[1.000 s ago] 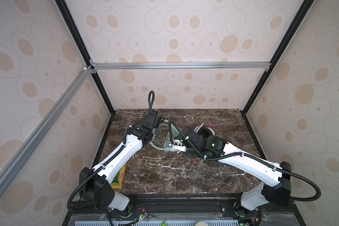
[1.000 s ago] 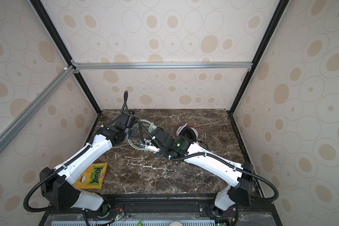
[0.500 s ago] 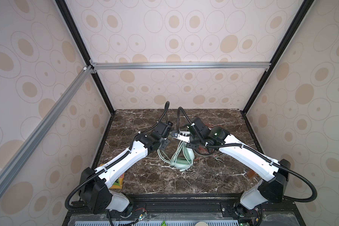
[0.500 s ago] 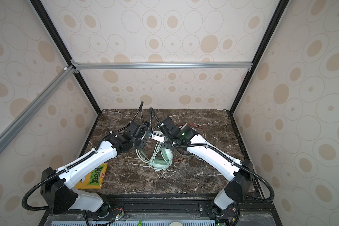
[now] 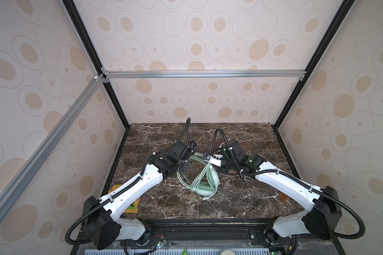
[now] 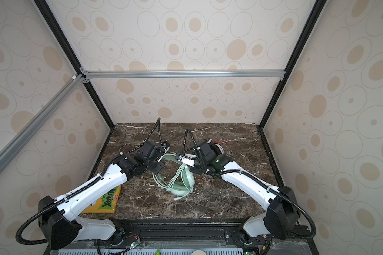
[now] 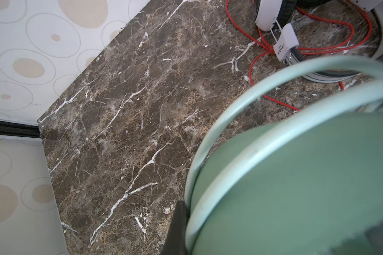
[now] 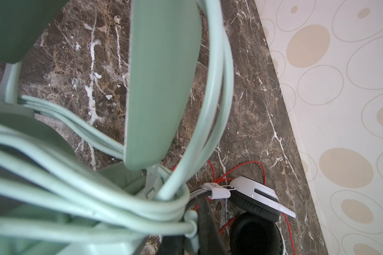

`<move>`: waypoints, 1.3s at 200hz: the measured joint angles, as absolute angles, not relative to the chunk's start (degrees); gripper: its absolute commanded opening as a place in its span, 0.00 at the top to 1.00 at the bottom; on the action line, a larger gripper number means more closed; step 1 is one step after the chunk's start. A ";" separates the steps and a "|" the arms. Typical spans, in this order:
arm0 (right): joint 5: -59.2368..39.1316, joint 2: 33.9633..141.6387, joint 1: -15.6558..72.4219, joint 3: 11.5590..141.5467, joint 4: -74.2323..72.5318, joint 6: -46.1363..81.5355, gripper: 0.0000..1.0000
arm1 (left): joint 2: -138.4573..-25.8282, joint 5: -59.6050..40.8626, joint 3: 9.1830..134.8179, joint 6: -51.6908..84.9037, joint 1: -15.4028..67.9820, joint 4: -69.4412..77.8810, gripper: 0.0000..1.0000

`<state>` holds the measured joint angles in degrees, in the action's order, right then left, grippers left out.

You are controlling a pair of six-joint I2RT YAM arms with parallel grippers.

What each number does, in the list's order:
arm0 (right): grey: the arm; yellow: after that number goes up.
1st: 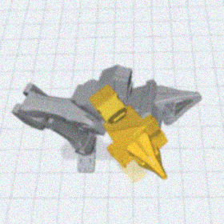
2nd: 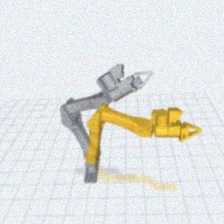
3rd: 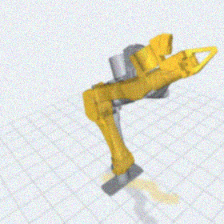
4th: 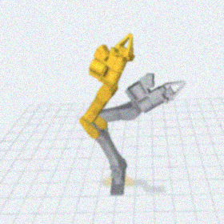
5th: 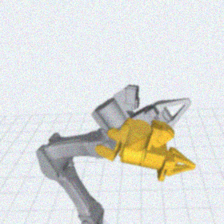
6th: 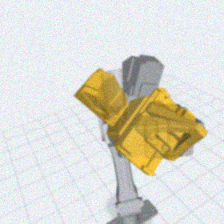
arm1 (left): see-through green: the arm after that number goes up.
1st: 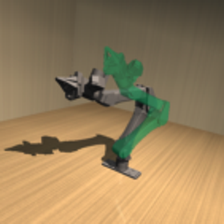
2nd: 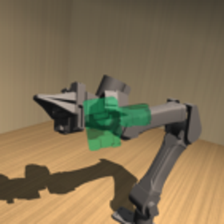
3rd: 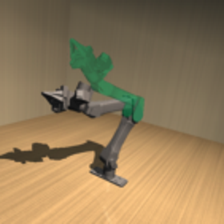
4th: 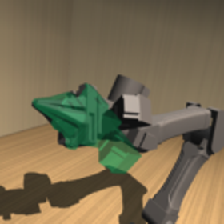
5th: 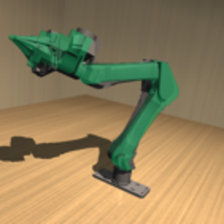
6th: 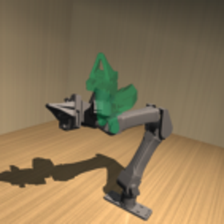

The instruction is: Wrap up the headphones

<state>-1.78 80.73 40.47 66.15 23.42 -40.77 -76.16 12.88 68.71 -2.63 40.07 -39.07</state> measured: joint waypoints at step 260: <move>-9.93 77.67 23.03 50.83 10.87 -1.26 0.51 | -81.45 1.74 70.87 3.95 31.83 -44.23 1.00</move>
